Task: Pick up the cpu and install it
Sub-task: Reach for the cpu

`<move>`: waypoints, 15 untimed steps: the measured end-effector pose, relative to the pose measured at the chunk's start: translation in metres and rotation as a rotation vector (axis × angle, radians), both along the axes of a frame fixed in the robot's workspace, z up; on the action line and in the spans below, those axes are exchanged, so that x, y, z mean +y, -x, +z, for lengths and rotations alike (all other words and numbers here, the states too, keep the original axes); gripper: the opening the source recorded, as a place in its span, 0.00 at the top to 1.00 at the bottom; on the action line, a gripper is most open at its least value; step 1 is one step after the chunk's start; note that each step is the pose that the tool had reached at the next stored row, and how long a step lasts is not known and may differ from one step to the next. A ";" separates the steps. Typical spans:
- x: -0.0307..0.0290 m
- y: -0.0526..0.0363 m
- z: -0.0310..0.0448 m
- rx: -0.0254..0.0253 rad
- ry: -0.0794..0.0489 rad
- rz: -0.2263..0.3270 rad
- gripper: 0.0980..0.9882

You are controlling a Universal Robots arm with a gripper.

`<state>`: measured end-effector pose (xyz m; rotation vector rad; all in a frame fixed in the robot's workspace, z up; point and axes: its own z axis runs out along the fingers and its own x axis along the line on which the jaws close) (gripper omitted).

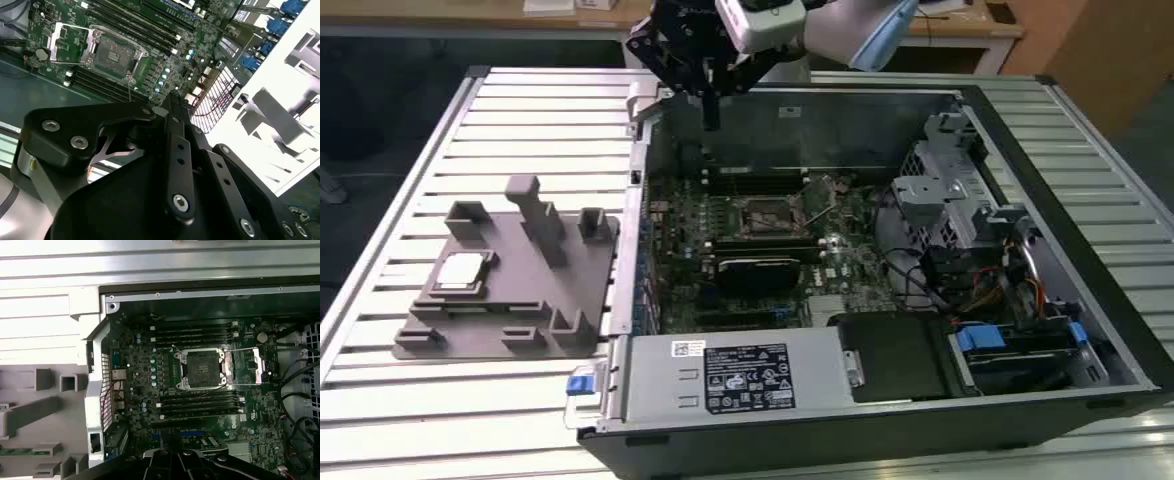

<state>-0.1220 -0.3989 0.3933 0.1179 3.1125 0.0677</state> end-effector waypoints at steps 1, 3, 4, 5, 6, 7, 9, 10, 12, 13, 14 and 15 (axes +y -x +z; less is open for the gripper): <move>0.0000 0.0000 0.0000 0.0000 0.000 0.000 0.99; 0.0000 0.0000 0.0000 0.0000 0.000 0.000 0.99; 0.0000 0.0000 0.0000 0.0000 0.000 0.000 0.99; 0.0000 0.0000 0.0000 0.0000 0.000 0.000 0.99; 0.0000 0.0000 0.0000 0.0000 0.000 0.000 0.99; 0.0000 0.0005 0.0000 0.0001 0.000 0.000 0.99; 0.0000 0.0033 0.0000 0.0000 0.000 0.000 0.99; 0.0000 0.0046 0.0000 0.0000 0.000 0.000 0.99; 0.0000 0.0069 0.0000 0.0000 0.000 0.000 0.99; 0.0000 0.0079 0.0000 0.0000 0.000 0.000 0.99; 0.0000 0.0088 0.0000 0.0000 0.000 0.000 0.99; 0.0000 0.0097 0.0000 -0.0001 0.000 0.000 0.99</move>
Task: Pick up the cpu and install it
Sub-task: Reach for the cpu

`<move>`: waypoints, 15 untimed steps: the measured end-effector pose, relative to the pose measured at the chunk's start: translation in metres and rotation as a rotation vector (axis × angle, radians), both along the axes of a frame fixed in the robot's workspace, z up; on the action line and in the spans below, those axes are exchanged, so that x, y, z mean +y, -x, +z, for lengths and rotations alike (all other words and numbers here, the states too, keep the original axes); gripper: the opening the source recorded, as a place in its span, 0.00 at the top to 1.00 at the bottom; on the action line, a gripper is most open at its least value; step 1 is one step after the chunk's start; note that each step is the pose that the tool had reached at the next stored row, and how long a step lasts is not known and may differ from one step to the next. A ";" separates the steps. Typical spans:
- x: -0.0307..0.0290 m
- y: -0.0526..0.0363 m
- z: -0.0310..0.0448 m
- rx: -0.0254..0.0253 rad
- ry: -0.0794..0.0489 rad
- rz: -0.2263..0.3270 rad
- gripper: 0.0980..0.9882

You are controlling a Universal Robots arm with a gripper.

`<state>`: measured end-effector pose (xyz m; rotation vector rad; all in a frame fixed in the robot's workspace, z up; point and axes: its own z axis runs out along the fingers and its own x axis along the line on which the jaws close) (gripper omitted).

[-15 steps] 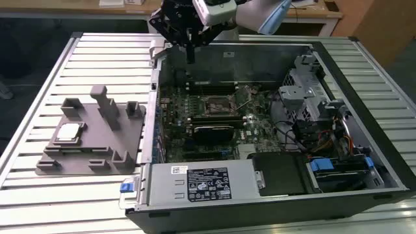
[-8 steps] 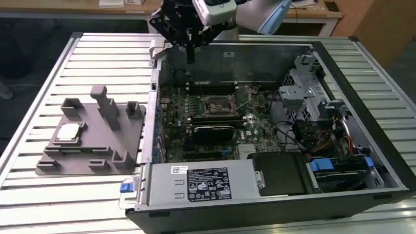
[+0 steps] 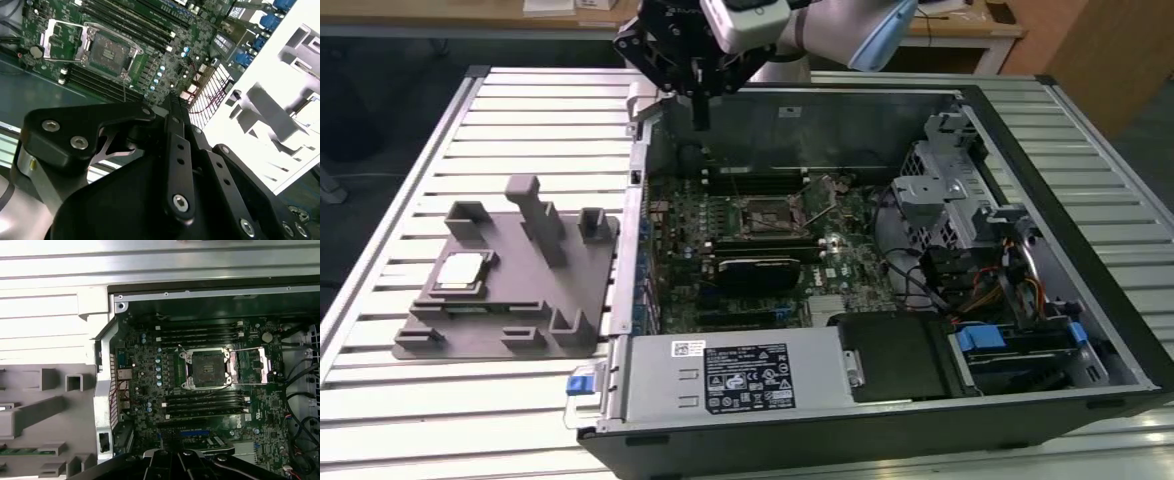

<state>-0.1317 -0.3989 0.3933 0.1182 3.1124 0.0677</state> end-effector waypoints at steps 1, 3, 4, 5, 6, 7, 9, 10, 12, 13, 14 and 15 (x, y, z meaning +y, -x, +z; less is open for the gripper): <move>0.0000 0.0009 0.0000 0.0000 0.000 0.000 0.99; 0.0000 0.0026 0.0000 0.0000 0.000 0.000 0.99; 0.0000 0.0035 0.0000 0.0001 0.000 0.000 0.99; 0.0000 0.0044 0.0001 0.0001 0.000 0.000 0.99; 0.0000 0.0054 0.0000 0.0000 0.000 0.000 0.99; 0.0000 0.0064 0.0000 0.0001 0.000 0.000 0.99; 0.0000 0.0084 0.0001 0.0001 0.000 0.000 0.99; 0.0000 0.0094 0.0001 0.0001 0.000 0.000 0.99; 0.0000 0.0114 0.0000 0.0001 0.000 0.000 0.99; 0.0000 0.0130 0.0000 0.0001 0.000 0.000 0.99; 0.0000 0.0140 0.0000 0.0000 0.000 0.000 0.99; 0.0000 0.0150 0.0000 0.0001 0.000 0.000 0.99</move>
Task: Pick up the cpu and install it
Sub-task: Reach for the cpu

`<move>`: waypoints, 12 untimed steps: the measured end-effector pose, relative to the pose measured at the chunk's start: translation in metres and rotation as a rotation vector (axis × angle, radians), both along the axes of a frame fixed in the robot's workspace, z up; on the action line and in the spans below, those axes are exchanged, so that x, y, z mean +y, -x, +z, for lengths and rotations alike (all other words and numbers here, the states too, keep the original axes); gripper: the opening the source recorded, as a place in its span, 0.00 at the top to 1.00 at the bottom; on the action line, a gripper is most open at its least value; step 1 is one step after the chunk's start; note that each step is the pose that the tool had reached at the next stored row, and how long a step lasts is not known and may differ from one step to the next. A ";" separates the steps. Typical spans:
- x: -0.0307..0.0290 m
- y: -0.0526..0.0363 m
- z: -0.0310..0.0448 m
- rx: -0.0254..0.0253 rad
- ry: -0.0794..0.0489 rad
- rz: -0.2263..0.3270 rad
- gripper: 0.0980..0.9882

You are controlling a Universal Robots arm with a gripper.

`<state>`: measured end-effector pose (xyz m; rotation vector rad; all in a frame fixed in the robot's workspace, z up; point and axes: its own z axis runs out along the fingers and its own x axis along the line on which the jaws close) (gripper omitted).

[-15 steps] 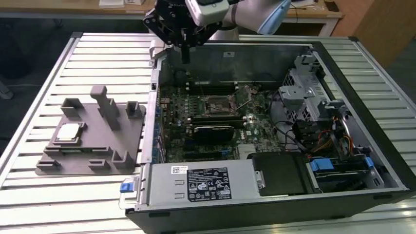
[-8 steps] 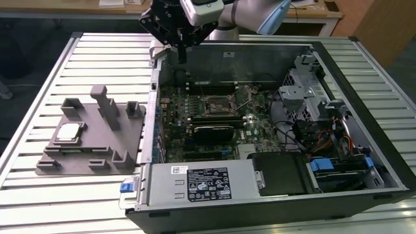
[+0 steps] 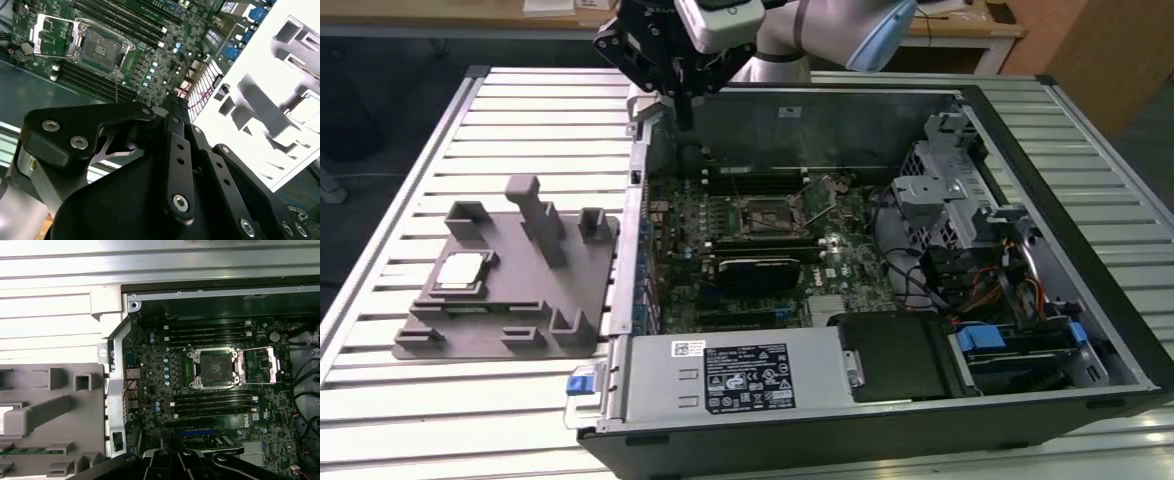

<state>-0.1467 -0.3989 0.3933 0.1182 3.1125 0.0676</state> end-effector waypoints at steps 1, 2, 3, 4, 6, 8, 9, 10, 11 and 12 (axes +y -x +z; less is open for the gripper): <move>0.0000 0.0009 0.0000 0.0000 0.000 0.000 0.99; 0.0000 0.0019 0.0000 0.0000 0.000 0.000 0.99; 0.0000 0.0030 0.0000 0.0000 0.000 0.000 0.99; 0.0000 0.0040 0.0000 0.0000 0.000 0.000 0.99; 0.0000 0.0058 0.0000 0.0000 0.000 0.000 0.99; 0.0000 0.0078 0.0000 0.0000 0.000 0.000 0.99; 0.0000 0.0088 0.0000 0.0000 0.000 0.000 0.99; 0.0000 0.0097 0.0000 0.0000 0.000 0.000 0.99; 0.0000 0.0106 0.0000 0.0000 0.000 0.000 0.99; 0.0000 0.0115 0.0000 0.0000 0.000 0.000 0.99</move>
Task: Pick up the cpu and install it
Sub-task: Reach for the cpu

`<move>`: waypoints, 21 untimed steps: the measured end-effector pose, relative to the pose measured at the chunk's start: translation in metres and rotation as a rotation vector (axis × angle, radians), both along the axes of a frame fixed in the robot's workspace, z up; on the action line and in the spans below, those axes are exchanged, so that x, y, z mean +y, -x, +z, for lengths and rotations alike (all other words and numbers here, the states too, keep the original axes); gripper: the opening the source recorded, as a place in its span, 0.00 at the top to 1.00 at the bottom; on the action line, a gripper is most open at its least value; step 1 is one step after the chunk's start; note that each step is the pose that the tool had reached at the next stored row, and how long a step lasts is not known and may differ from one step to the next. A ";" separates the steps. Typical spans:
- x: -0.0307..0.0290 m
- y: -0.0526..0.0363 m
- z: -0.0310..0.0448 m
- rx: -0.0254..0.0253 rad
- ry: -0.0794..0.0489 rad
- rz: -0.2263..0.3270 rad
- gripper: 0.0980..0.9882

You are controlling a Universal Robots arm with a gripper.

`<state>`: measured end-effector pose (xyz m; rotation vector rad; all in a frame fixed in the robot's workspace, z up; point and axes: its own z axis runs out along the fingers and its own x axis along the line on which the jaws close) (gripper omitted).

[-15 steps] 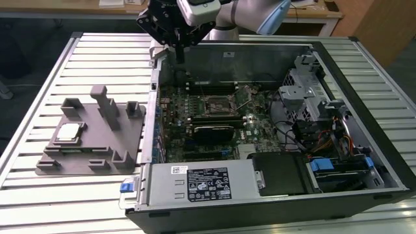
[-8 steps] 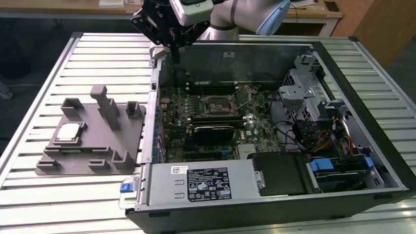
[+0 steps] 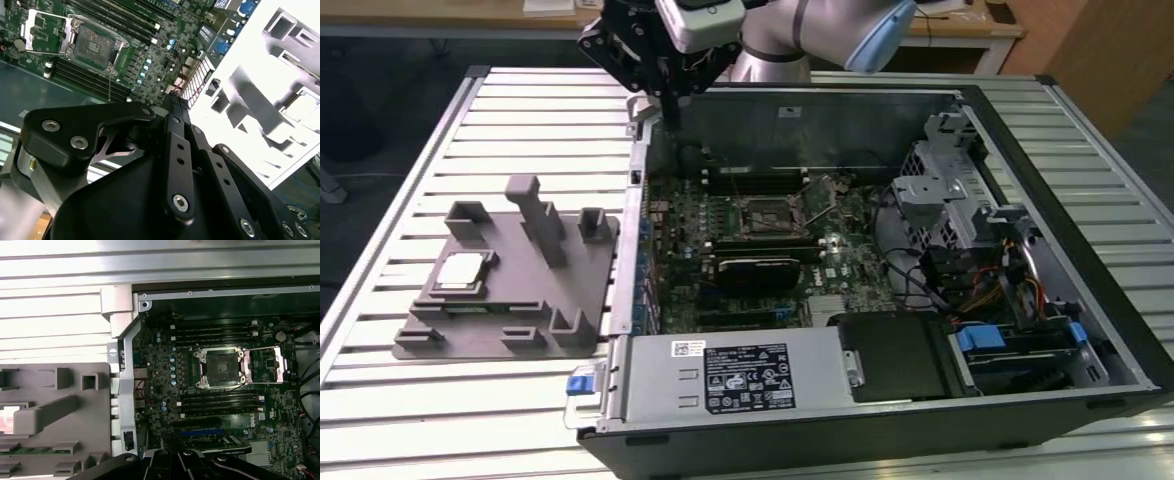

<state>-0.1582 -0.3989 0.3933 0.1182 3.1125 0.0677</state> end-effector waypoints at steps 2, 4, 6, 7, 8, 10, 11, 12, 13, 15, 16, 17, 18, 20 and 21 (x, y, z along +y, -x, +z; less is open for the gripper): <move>0.0000 0.0018 0.0000 -0.0001 0.000 0.000 0.99; 0.0000 0.0033 0.0000 0.0000 0.000 0.000 0.99; 0.0000 0.0049 0.0000 0.0001 0.000 0.000 0.99; 0.0000 0.0057 0.0000 0.0000 0.000 0.000 0.99; 0.0000 0.0065 0.0000 0.0000 0.000 0.000 0.99; 0.0000 0.0081 0.0000 0.0000 0.000 0.000 0.99; 0.0000 0.0088 0.0000 0.0000 0.000 0.000 0.99; 0.0000 0.0096 0.0000 0.0000 0.000 0.000 0.99; 0.0000 0.0104 0.0000 0.0000 0.000 0.000 0.99; 0.0000 0.0119 0.0000 0.0000 0.000 0.000 0.99; 0.0000 0.0128 0.0000 0.0000 0.000 0.000 0.99; 0.0000 0.0136 0.0000 0.0000 0.000 0.000 0.99; 0.0000 0.0145 0.0000 0.0000 0.000 0.000 0.99; 0.0000 0.0298 0.0000 0.0000 0.000 0.000 0.99; 0.0000 0.0311 0.0000 0.0000 0.000 0.000 0.99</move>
